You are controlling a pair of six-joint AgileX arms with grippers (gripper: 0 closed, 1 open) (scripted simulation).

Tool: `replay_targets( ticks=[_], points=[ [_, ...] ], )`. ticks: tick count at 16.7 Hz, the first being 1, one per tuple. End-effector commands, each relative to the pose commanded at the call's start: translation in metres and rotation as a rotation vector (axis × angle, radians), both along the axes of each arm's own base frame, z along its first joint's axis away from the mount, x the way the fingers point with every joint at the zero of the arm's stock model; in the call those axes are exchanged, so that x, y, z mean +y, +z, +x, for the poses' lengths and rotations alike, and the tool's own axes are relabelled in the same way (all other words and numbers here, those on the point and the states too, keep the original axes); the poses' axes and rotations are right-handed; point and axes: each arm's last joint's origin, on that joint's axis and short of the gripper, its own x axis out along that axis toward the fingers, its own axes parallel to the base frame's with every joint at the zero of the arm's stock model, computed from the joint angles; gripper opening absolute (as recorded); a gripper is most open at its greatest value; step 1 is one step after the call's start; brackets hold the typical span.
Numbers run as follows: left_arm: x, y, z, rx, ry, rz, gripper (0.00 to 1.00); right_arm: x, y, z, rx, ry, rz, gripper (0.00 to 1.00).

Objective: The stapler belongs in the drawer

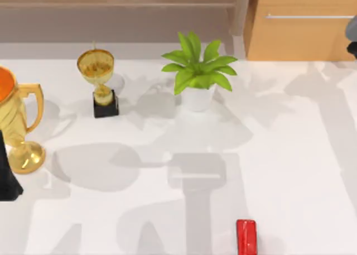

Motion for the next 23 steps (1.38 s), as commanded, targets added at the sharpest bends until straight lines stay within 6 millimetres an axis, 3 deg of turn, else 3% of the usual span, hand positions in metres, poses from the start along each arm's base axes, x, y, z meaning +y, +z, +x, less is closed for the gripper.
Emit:
replay_targets(
  ticks=[5,8,10,18,23],
  points=[
    [0.0,0.0,0.0,0.0,0.0,0.0,1.0,0.022,-0.074,0.067,0.035,-0.017,-0.28,1.0],
    [0.0,0.0,0.0,0.0,0.0,0.0,1.0,0.032,-0.114,0.085,0.05,-0.022,-0.394,1.0],
    [0.0,0.0,0.0,0.0,0.0,0.0,1.0,0.036,-0.13,0.091,0.053,-0.025,-0.44,1.0],
    [0.0,0.0,0.0,0.0,0.0,0.0,1.0,0.036,-0.137,0.093,0.058,-0.028,-0.457,1.0],
    [0.0,0.0,0.0,0.0,0.0,0.0,1.0,0.037,-0.137,0.112,0.053,-0.025,-0.457,1.0]
  ],
)
